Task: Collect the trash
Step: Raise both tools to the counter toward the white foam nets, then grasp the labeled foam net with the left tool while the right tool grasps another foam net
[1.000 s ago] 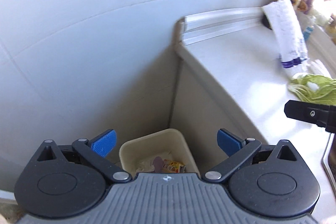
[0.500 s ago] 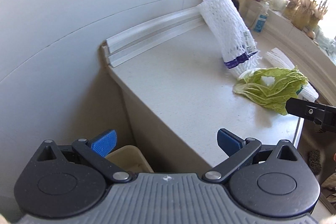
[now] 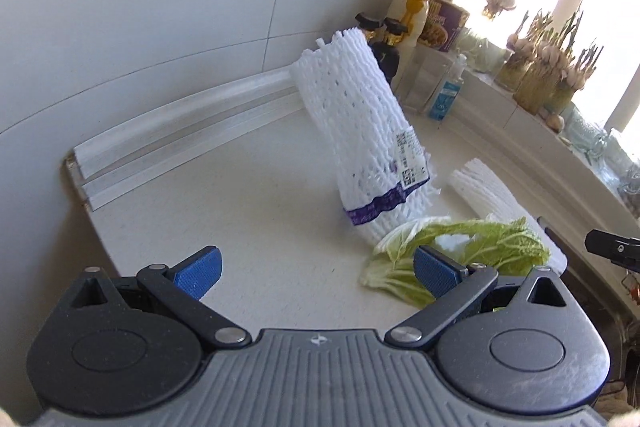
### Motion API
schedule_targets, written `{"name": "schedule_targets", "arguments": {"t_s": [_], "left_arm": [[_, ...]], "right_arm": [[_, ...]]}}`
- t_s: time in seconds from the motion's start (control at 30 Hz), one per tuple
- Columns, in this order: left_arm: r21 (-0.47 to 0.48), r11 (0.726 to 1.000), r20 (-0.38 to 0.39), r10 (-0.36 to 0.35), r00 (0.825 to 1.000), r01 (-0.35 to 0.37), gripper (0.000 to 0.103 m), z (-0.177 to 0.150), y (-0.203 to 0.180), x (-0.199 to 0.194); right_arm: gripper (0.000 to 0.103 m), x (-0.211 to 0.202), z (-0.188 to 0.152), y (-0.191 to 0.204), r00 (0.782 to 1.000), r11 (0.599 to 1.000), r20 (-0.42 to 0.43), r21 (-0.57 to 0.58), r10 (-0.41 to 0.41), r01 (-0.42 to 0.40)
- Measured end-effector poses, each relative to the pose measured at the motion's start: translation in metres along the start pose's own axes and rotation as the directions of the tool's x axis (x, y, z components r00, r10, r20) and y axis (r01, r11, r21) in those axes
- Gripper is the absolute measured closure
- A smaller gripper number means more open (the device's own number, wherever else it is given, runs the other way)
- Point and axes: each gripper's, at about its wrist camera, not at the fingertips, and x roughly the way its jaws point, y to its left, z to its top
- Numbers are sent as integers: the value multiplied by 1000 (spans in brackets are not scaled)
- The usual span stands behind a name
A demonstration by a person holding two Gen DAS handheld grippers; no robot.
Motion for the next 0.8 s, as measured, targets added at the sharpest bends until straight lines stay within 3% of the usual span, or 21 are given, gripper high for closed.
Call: {"name": "schedule_targets", "arguments": {"t_s": [0.17,0.43,0.6,0.8], "left_arm": [[23,999,32,-40,999,39,3,14,-12,30],[14,998,12,-61,998,61,9,31,-28,73],[-17,999,-22,-45,999,45,17,36,-30,93],[-35,999,-42,-11,999,9,34,37,-27,101]], "right_arm": [[2,39,20,-31,999,999,-28,28,18,-17],[2,116,34,-43,991,1000,-130,0,27,-27],[2,151,38,-39,980,999,-200,-31,14,-20],[2,182,39,-28,964,996,-260,-82,-44,24]]}}
